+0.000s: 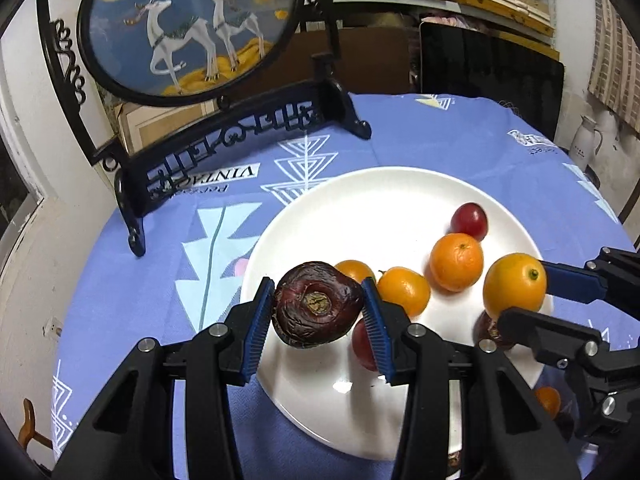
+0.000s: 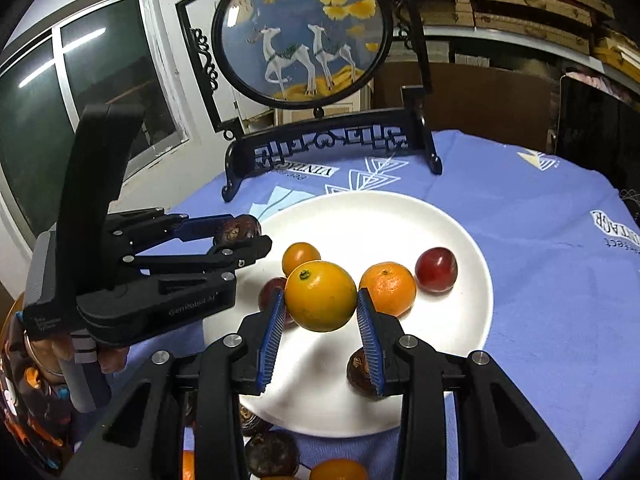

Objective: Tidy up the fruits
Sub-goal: 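Carry the brown fruit and yellow citrus onto the plate and open both tools, then grasp a dark brown fruit with the left tool while the right tool grasps a large orange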

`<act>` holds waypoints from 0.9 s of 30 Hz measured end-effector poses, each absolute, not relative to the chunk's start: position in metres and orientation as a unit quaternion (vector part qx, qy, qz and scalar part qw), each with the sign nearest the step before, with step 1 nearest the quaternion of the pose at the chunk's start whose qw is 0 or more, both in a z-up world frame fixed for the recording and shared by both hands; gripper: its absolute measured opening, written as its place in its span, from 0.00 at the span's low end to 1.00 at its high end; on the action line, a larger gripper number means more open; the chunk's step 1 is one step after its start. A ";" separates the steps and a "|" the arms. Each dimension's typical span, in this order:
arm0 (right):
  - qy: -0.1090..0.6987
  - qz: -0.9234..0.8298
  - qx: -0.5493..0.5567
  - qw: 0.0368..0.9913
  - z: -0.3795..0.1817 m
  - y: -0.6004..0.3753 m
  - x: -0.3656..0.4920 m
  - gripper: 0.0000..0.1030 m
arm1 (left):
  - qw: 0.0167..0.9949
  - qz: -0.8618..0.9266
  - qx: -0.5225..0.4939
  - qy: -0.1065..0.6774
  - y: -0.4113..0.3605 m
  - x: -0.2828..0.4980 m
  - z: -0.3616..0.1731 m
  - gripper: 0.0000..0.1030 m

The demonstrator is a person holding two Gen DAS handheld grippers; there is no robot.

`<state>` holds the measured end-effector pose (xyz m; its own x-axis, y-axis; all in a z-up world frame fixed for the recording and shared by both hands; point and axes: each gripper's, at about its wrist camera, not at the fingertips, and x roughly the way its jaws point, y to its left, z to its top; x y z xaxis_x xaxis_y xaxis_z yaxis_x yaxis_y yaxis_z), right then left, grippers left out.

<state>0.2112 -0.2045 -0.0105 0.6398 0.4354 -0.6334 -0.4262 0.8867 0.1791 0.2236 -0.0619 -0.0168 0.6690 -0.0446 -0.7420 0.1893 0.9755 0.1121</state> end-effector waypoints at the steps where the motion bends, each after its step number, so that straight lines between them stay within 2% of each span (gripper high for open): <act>1: 0.352 0.237 0.005 0.905 -0.011 -0.204 0.213 0.36 | 0.908 -0.064 0.088 0.404 -0.061 0.224 -0.018 0.42; 5: 0.354 0.234 0.001 0.905 -0.012 -0.199 0.220 0.36 | 0.907 -0.058 0.086 0.408 -0.059 0.228 -0.022 0.42; 7: 0.352 0.229 -0.008 0.908 -0.011 -0.197 0.222 0.39 | 0.906 -0.058 0.084 0.411 -0.059 0.230 -0.022 0.42; 8: 0.347 0.221 -0.008 0.911 -0.009 -0.198 0.220 0.53 | 0.905 -0.059 0.082 0.413 -0.058 0.230 -0.022 0.43; 9: 0.339 0.216 -0.005 0.916 -0.007 -0.201 0.217 0.60 | 0.906 -0.059 0.080 0.411 -0.056 0.229 -0.022 0.47; 10: 0.334 0.217 -0.001 0.917 -0.004 -0.203 0.215 0.60 | 0.908 -0.059 0.079 0.408 -0.055 0.227 -0.020 0.52; 15: 0.338 0.221 0.012 0.915 0.000 -0.214 0.194 0.60 | 0.913 -0.060 0.075 0.396 -0.048 0.211 -0.009 0.56; 21: 0.350 0.275 -0.031 0.895 -0.005 -0.196 0.128 0.61 | 0.921 -0.068 0.084 0.375 -0.036 0.167 0.004 0.69; 27: 0.374 0.323 -0.078 0.866 -0.029 -0.169 0.068 0.63 | 0.922 -0.067 0.087 0.372 -0.014 0.118 0.006 0.74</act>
